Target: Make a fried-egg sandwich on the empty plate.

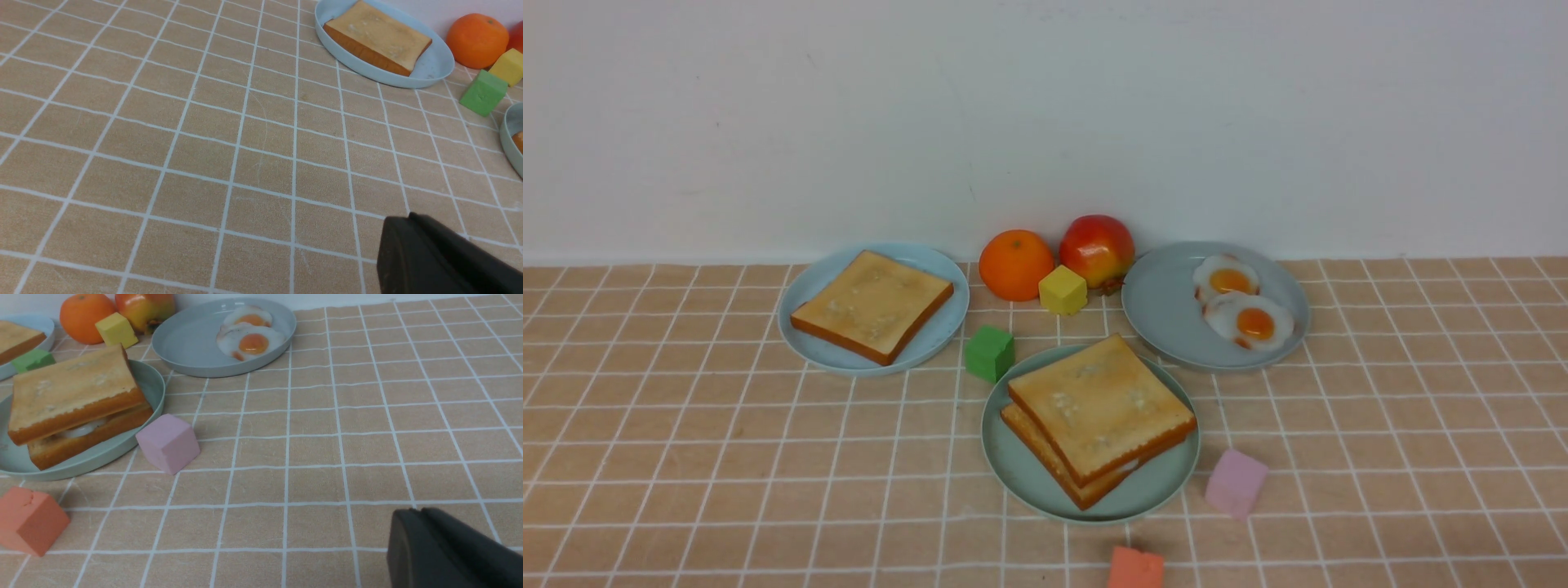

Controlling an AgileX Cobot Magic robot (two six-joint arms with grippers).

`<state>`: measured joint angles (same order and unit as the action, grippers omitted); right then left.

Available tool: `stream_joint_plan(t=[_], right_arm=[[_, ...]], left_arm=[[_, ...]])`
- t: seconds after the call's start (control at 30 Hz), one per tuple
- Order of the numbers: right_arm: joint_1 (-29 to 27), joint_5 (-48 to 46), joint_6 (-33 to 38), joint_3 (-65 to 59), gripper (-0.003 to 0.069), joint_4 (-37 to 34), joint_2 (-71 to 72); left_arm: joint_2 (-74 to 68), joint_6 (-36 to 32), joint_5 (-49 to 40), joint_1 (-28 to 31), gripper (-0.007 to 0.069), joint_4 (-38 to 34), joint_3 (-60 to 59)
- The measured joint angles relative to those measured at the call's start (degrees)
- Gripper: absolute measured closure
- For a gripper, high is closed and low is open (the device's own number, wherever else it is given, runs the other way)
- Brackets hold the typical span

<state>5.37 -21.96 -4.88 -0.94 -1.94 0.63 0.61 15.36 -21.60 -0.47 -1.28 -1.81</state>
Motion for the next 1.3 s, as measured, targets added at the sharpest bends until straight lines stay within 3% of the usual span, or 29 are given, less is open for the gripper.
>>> stream_joint_plan(t=[1.3], right_arm=[[0.0,0.0,0.0,0.0,0.0584,0.0,0.0]], left_arm=[[0.0,0.0,0.0,0.0,0.0622,0.0,0.0]])
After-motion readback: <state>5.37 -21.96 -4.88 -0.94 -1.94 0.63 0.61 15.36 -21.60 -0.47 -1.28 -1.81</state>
